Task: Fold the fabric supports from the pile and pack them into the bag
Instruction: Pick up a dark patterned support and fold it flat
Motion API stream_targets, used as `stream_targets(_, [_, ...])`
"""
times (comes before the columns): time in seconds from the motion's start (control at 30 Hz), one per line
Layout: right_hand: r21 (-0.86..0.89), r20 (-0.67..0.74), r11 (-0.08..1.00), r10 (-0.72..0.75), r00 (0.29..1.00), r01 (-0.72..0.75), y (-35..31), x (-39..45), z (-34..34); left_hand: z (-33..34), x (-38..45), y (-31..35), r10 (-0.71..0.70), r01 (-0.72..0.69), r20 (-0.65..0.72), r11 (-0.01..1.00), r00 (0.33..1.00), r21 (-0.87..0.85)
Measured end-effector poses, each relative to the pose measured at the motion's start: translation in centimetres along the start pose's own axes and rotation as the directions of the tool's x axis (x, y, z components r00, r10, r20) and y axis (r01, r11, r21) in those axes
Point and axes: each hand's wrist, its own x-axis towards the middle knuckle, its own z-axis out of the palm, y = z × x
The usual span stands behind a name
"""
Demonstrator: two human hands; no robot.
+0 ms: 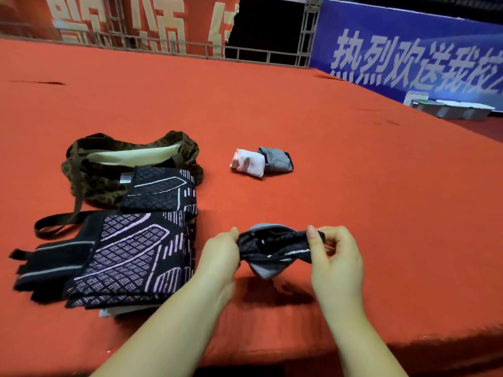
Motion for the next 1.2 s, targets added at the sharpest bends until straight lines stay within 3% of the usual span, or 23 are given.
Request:
stream_targets(0.07, [-0.011, 0.025, 1.0, 0.005, 1.0, -0.005, 0.5, 0.2, -0.2, 0.1, -1.1, -0.3, 0.18, -0.168, -0.035, 0.961, 0.983, 0.218])
stream_targets(0.17, [-0.021, 0.052, 1.0, 0.006, 0.999, -0.004, 1.3, 0.5, -0.4, -0.4, -3.1, -1.9, 0.424, -0.446, 0.157, 0.766, 0.892, 0.462])
stream_targets(0.3, [-0.053, 0.039, 0.997, -0.053, 0.998, 0.055, 2.6, 0.9, -0.3, -1.4, -2.0, -3.8, 0.485, -0.497, 0.211, 0.594, 0.849, 0.632])
stream_targets(0.47, [-0.084, 0.062, 0.985, -0.144, 0.988, 0.149, 3.8, 1.1, -0.2, -1.7, 0.2, -4.8, 0.468, -0.453, 0.169, 0.602, 0.868, 0.658])
stream_targets(0.53, [-0.081, 0.067, 0.985, -0.146, 0.987, 0.151, 4.1, 1.4, -0.4, -1.6, 1.0, -5.1, 0.398, -0.387, 0.112, 0.721, 0.91, 0.574])
stream_targets(0.6, [-0.083, 0.078, 0.988, -0.122, 0.989, 0.128, 4.4, 1.6, -0.6, -1.1, 1.4, -5.2, 0.206, -0.212, 0.049, 0.943, 0.977, 0.258])
stream_targets(0.63, [-0.083, 0.086, 0.991, -0.101, 0.991, 0.109, 4.5, 1.6, -0.7, -0.7, 1.5, -5.2, 0.067, -0.07, 0.046, 0.995, 0.997, 0.067])
stream_targets(0.7, [-0.072, 0.091, 0.996, -0.048, 0.995, 0.054, 4.6, 1.5, -0.7, -0.3, 1.6, -5.0, -0.124, 0.139, 0.087, 0.971, 0.988, -0.192])
stream_targets(0.8, [-0.046, 0.073, 0.998, 0.046, 0.996, -0.043, 5.1, 1.5, -0.7, -0.4, 1.8, -4.9, -0.225, 0.247, 0.102, 0.88, 0.969, -0.405])
stream_targets(1.03, [0.085, 0.012, 0.972, 0.219, 0.976, -0.219, 6.5, 1.9, -0.4, -0.3, 1.9, -4.8, -0.236, 0.26, 0.116, 0.789, 0.965, -0.557])
stream_targets(1.2, [0.159, -0.051, 0.946, 0.293, 0.955, -0.282, 7.7, 2.5, -0.4, -0.1, 2.4, -5.0, -0.167, 0.127, -0.06, 0.901, 0.984, -0.415])
